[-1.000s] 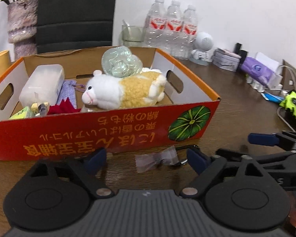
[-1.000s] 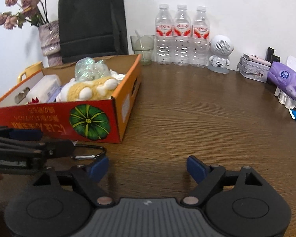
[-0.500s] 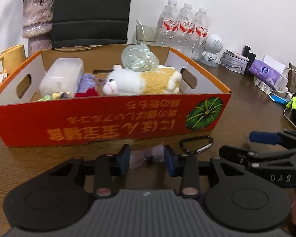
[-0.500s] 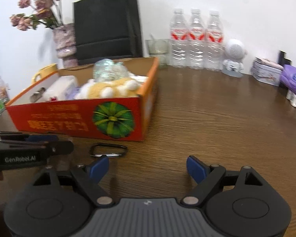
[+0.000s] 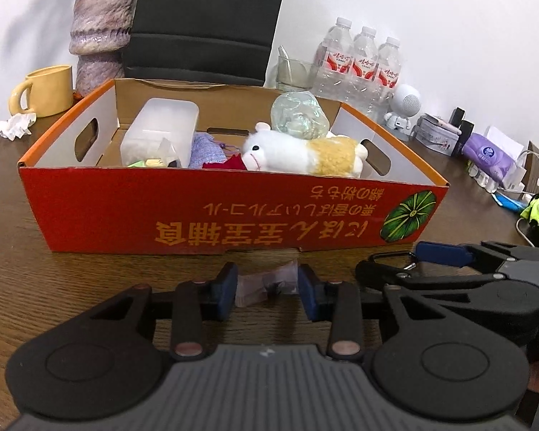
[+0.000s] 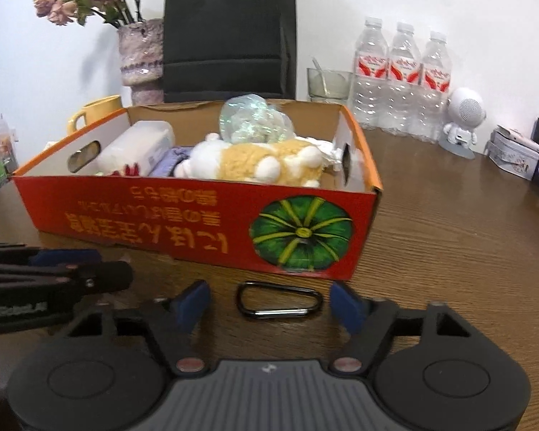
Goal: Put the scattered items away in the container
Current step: 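Grasp the small wrapper with the left tool while the right tool grasps the carabiner, then lower the wrapper into the box with the left tool while the right tool drops the carabiner in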
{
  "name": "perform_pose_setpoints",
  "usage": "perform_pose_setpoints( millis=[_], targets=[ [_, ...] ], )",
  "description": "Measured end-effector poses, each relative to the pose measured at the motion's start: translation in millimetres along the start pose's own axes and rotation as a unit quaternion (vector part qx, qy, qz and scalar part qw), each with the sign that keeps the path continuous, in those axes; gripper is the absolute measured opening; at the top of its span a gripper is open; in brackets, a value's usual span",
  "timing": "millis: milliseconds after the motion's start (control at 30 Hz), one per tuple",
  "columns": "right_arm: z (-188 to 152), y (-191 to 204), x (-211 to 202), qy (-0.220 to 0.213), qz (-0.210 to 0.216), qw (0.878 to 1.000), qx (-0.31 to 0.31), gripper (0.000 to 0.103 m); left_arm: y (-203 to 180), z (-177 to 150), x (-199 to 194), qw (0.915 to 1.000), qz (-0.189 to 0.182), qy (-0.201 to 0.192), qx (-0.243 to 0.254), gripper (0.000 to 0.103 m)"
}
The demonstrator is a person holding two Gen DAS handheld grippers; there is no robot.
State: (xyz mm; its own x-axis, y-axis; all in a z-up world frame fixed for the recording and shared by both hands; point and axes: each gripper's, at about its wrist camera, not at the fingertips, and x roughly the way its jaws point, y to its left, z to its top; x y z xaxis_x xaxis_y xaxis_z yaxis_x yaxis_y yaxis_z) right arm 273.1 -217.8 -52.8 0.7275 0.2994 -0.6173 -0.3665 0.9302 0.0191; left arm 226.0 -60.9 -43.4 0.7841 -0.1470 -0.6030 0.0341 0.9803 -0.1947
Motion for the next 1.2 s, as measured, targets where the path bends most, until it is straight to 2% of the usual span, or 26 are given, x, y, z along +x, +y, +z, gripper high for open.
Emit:
perform_pose_setpoints(
  millis=[33,333,433,467,500,700,900,967,1200],
  targets=[
    [-1,2,-2,-0.002,0.001,1.0,-0.002,0.053,1,0,0,1.0,-0.001,0.0,-0.001,0.038],
    [-7,5,-12,-0.01,0.006,1.0,0.013,0.052,11,-1,-5,0.9999,-0.011,0.0,-0.01,0.037],
    [-9,6,-20,-0.02,0.006,1.0,0.019,0.052,14,-1,-9,0.9998,-0.018,-0.003,-0.012,0.031],
    [-9,7,-22,-0.023,0.005,1.0,0.02,0.052,15,-2,-11,0.9997,-0.022,-0.006,-0.011,0.024],
    [-10,7,-25,-0.026,0.004,0.999,0.021,0.052,15,-2,-13,0.9996,-0.025,-0.008,-0.01,0.022],
    [-14,12,-32,-0.03,0.005,0.999,0.029,0.052,20,-3,-21,0.9993,-0.033,-0.013,-0.006,0.019],
    [-16,12,-37,-0.035,0.003,0.999,0.038,0.052,23,-5,-32,0.9986,-0.041,-0.032,0.006,0.01],
    [-17,12,-39,-0.037,0.002,0.998,0.041,0.052,24,-5,-37,0.9981,-0.046,-0.04,0.008,0.003],
    [-16,14,-48,-0.045,0.003,0.998,0.047,0.052,30,-3,-52,0.9968,-0.061,-0.051,0.003,0.003]
  ],
)
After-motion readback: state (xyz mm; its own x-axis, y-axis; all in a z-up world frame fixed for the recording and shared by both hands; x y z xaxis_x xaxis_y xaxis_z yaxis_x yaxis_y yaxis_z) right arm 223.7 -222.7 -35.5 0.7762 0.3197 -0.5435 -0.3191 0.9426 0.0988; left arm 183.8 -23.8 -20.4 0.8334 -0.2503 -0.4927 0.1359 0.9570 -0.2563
